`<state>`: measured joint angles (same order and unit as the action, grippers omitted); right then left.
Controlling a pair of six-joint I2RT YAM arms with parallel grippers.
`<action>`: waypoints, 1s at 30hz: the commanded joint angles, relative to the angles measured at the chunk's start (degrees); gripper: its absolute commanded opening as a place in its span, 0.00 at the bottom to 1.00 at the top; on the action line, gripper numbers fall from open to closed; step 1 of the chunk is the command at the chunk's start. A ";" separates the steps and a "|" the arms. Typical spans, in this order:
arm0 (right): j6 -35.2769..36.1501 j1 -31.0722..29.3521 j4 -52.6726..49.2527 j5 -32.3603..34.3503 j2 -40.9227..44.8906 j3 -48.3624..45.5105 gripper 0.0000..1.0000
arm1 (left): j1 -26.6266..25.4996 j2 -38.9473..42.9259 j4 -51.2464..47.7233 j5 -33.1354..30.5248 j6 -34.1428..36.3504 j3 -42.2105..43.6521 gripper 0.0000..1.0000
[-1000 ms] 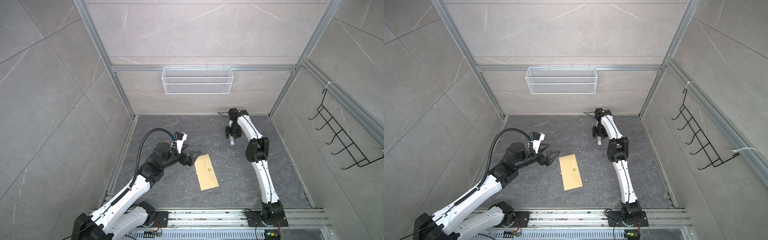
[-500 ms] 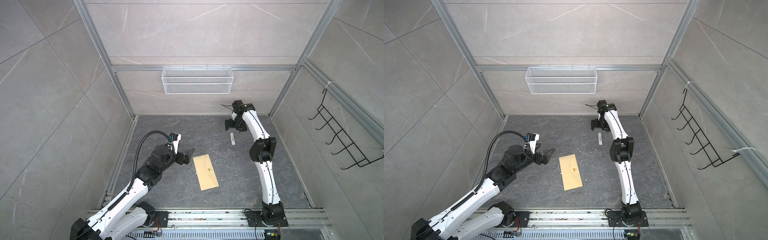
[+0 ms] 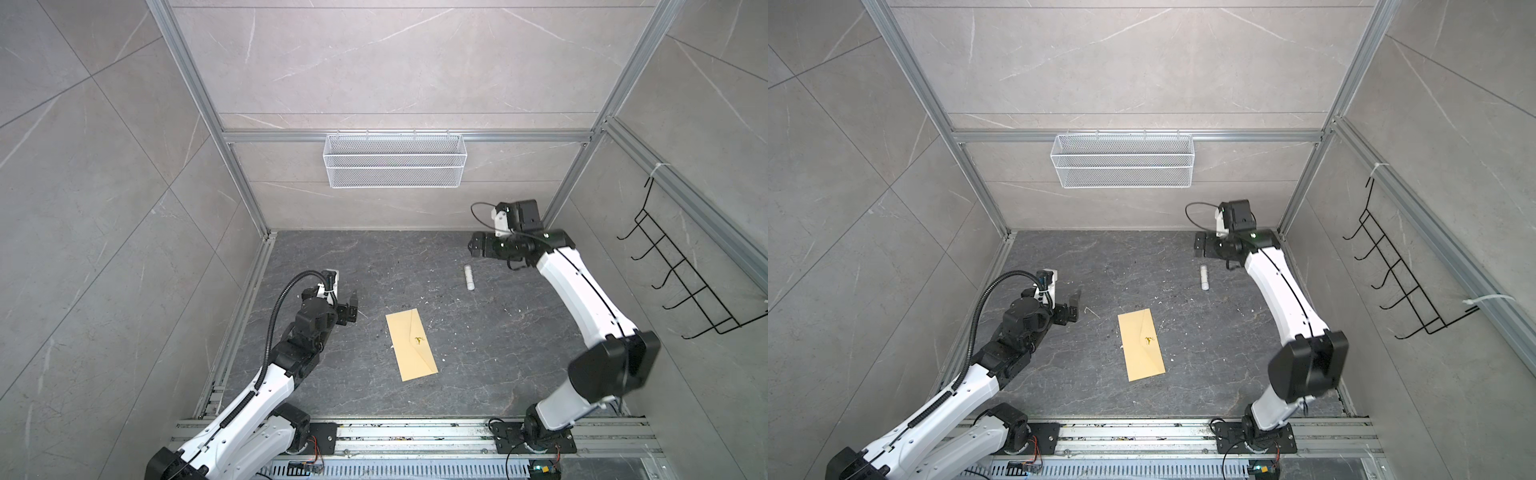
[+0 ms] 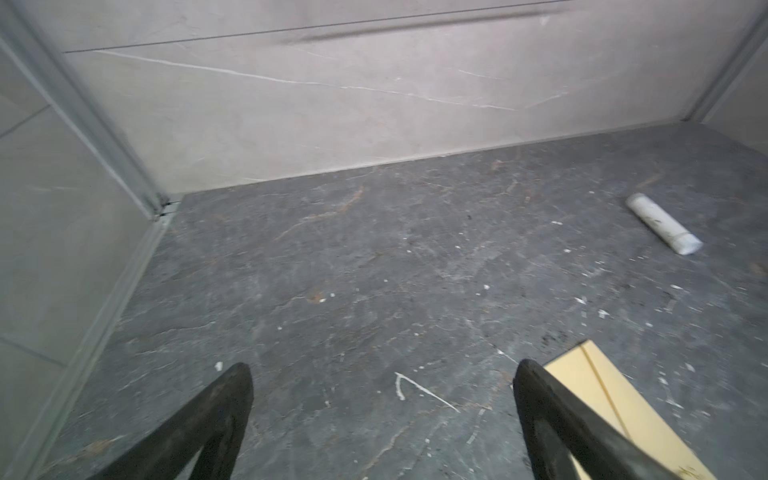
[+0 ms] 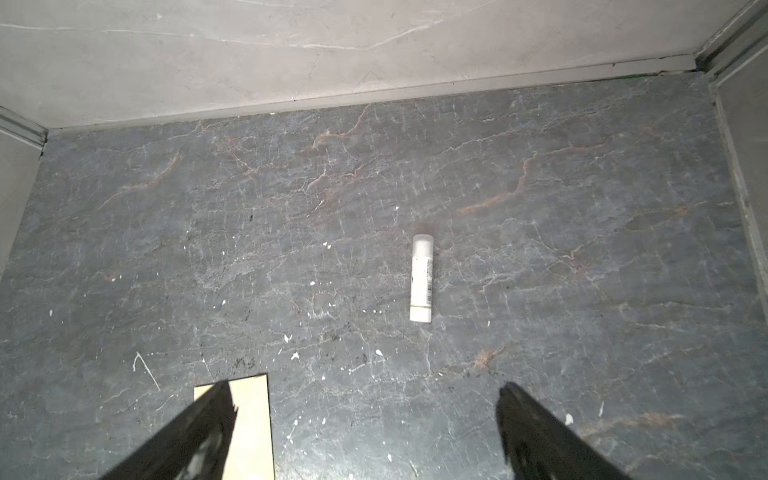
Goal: Place the letter into the envelope and seal it
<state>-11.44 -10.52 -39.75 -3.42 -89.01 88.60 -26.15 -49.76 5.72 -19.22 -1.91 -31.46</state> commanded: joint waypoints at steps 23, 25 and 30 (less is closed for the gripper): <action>-1.12 5.99 34.19 -2.07 -0.91 -28.14 0.99 | 6.28 -9.57 23.90 -11.71 2.32 11.22 0.99; -2.71 7.97 32.79 -5.57 -5.15 -25.48 0.99 | 6.37 -9.43 24.17 -11.93 2.42 11.49 0.99; -5.97 11.89 31.86 -14.33 -13.22 -20.69 0.99 | 6.37 -9.00 24.22 -11.27 2.13 11.85 0.99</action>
<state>-14.22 0.25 -5.87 -11.05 -100.05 65.10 -20.18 -59.40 26.63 -29.87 -0.27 -19.90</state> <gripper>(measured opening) 0.990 0.995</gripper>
